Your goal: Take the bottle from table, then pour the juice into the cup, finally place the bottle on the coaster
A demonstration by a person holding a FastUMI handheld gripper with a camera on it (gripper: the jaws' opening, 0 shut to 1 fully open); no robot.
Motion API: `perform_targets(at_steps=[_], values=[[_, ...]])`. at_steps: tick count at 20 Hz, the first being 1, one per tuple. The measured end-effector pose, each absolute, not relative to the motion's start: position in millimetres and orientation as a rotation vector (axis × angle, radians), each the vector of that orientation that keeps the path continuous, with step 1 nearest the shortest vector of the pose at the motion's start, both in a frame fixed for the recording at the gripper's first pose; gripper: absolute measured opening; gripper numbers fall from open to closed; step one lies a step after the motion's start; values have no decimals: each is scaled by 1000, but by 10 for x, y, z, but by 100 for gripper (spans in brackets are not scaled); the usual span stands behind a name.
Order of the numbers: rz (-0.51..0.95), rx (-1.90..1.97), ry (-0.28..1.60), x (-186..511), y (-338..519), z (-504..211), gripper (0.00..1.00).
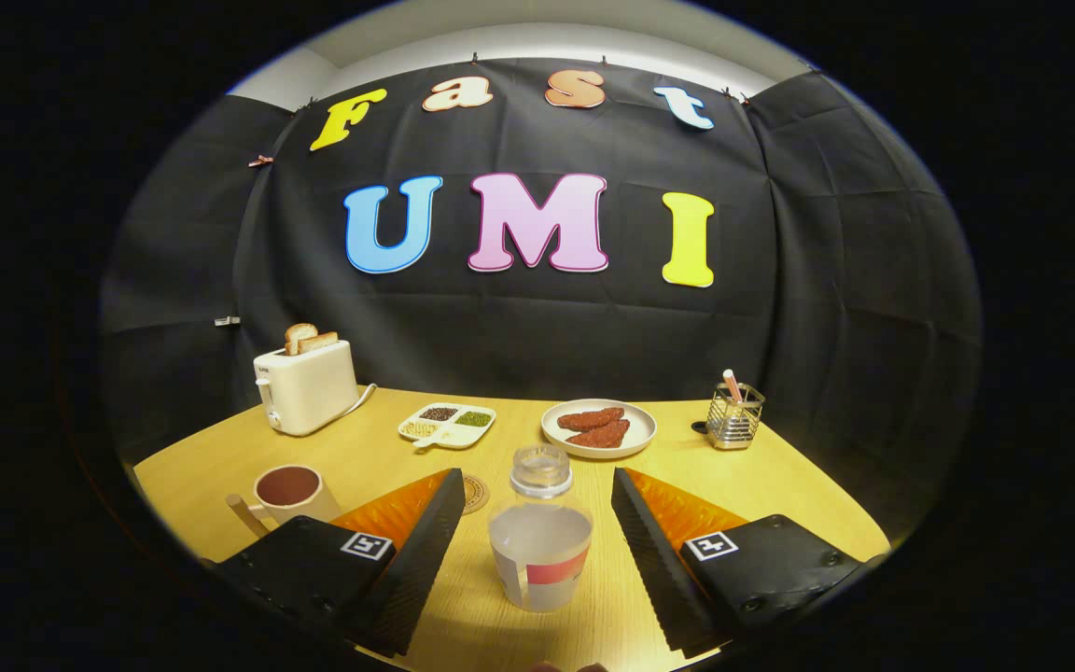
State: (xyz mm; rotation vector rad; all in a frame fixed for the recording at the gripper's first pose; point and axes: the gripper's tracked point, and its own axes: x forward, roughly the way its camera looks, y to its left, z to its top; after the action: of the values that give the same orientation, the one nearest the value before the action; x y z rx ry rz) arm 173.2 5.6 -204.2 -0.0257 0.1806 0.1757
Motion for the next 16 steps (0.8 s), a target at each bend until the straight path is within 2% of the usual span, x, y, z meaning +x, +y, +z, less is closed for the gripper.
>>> perform_targets(at_steps=[6,12,14,15,16], values=[[184,-35,211,1825,40,-2434,98],[202,-10,210,1898,78,-2535,98],[205,-10,216,1922,78,-2574,91],[208,-9,217,1949,86,-2590,80],[212,-15,217,1946,93,-2608,79]])
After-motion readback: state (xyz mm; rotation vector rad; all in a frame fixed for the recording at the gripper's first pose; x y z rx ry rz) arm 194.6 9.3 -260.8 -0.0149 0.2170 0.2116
